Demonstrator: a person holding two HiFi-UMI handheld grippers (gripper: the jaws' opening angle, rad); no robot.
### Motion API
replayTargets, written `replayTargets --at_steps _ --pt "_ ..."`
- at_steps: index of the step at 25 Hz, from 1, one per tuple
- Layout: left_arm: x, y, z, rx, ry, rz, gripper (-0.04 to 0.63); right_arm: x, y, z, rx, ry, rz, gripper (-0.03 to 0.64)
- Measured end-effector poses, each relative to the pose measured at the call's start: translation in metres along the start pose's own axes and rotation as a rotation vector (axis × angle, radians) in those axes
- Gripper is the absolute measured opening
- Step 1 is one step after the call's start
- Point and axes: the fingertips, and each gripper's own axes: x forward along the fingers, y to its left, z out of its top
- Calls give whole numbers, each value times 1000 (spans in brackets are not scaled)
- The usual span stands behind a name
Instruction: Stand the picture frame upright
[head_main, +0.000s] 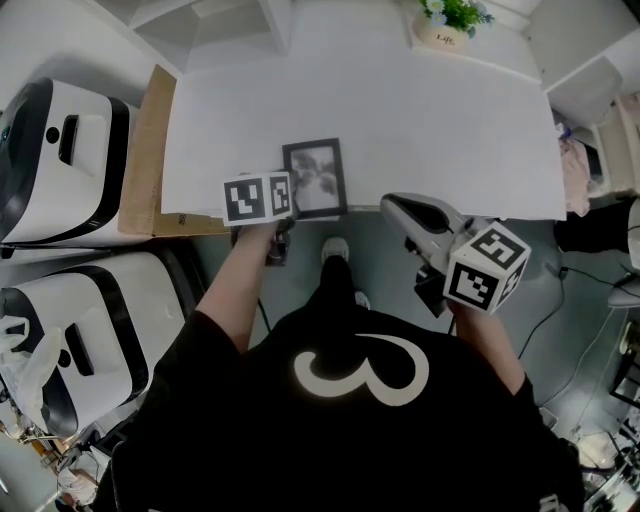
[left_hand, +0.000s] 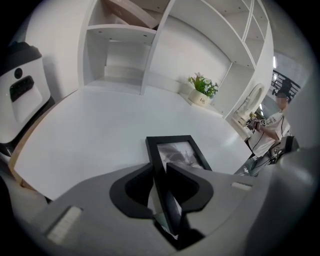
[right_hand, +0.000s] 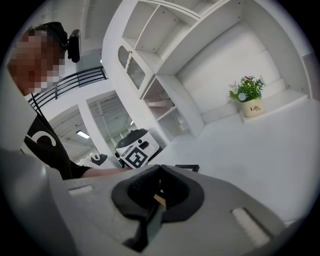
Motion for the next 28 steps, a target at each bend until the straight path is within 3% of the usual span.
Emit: replayTargets --at_steps 13,17,22,25,28 --pt "-8 -7 -18 -43 35 19 92 -15 16 -5 -19 -9 5 3" --pt "-8 -6 -18 -77 37 -15 100 -15 17 -5 -19 -7 5 3" --pt "-19 -10 -20 -188 25 -147 176 -13 16 -5 -20 -4 7 3" --pt "-34 -16 -26 -283 12 -284 179 -11 15 -6 -16 2 11 3" --pt "-48 -18 -40 -332 40 -451 178 -9 14 -7 -16 9 16 3"
